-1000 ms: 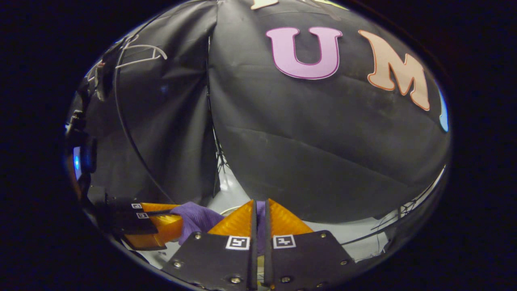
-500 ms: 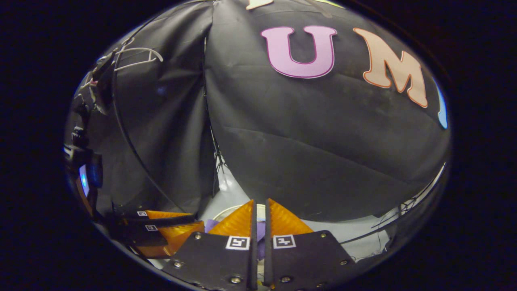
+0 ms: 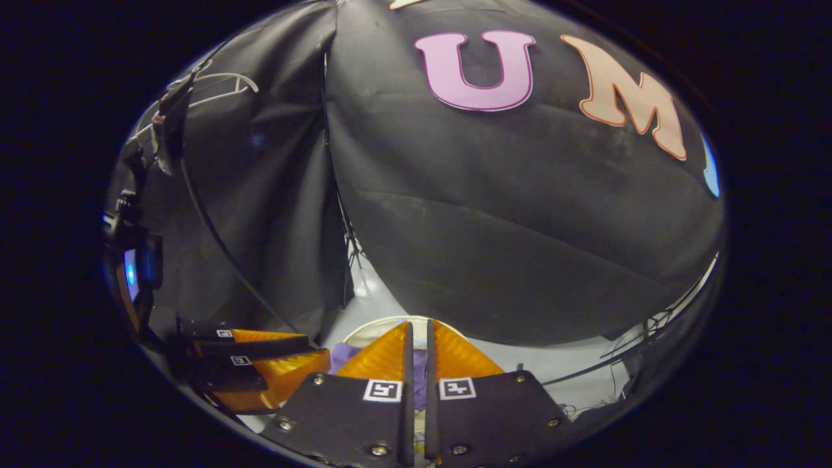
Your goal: Grasp the clothes on the hanger with both hands and then place them into the laundry hamper below.
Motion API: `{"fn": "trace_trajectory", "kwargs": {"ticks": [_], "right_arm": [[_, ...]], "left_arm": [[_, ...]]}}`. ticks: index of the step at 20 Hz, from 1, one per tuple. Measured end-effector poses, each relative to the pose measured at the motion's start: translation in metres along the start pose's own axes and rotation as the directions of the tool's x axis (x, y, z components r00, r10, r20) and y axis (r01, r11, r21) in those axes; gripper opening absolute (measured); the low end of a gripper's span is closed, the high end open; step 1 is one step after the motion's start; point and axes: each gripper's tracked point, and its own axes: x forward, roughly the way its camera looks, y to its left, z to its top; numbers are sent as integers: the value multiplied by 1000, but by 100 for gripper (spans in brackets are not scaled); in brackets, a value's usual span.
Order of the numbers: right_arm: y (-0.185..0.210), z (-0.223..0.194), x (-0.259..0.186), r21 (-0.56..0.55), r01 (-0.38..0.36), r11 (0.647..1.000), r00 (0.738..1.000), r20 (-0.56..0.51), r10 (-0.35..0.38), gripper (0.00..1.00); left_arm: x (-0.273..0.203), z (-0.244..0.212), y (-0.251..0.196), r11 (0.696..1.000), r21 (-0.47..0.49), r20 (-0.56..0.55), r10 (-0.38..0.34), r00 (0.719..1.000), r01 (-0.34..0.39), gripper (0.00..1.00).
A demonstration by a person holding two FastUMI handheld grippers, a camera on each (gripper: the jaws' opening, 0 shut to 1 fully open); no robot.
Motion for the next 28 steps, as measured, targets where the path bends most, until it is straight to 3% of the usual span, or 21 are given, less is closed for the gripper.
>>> {"fn": "trace_trajectory", "kwargs": {"ticks": [1, 2, 3, 5, 6, 7, 9, 11, 17, 18, 20, 27, 28], "right_arm": [[1, -3, 1, 3, -7, 1000, 1000, -9, 7, 7], [1, -8, -1, 6, -14, 1000, 1000, -20, 15, 7], [0, -11, -2, 9, -14, 1000, 1000, -23, 14, 7], [2, -13, -8, 11, -23, 1000, 999, -33, 23, 7], [0, -16, -4, 9, -22, 1000, 999, -36, 22, 16], [-2, -17, -6, 11, -24, 1000, 999, -35, 24, 17], [-1, -18, -9, 14, -28, 1000, 999, -37, 29, 37], [1, -18, -11, 22, -34, 999, 999, -36, 35, 43], [-12, -11, -21, 44, 0, 999, 1000, -19, 1, 88], [-13, -10, -24, 49, 6, 999, 1000, -16, -5, 100], [-15, -9, -28, 50, 15, 999, 1000, -9, -14, 96], [-13, -10, -38, 26, 23, 999, 1000, 1, -23, 100], [-12, -9, -40, 23, 24, 999, 1000, 5, -24, 96]], "left_arm": [[0, -2, 0, 1000, -1, -6, 3, 1000, -3, 31], [-2, -4, 0, 1000, -3, -12, 3, 1000, -3, 56], [-4, -8, 2, 1000, -5, -17, 2, 1000, -2, 63], [-6, -12, 4, 1000, -8, -18, 4, 1000, -4, 60], [-5, -12, 4, 1000, -8, -19, 7, 1000, -7, 67], [-5, -13, 5, 1000, -9, -20, 10, 1000, -11, 80], [-7, -13, 8, 1000, -10, -23, 28, 999, -28, 100], [-8, -14, 10, 999, -10, -22, 38, 999, -38, 97], [-19, -4, 18, 997, -6, 15, 75, 997, -75, 98], [-21, -1, 19, 997, -3, 26, 82, 996, -82, 97], [-24, 6, 19, 996, 5, 45, 87, 995, -88, 97], [-36, 17, 8, 996, 46, 89, 78, 993, -82, 97], [-37, 20, 5, 995, 55, 96, 76, 992, -82, 97]]}}
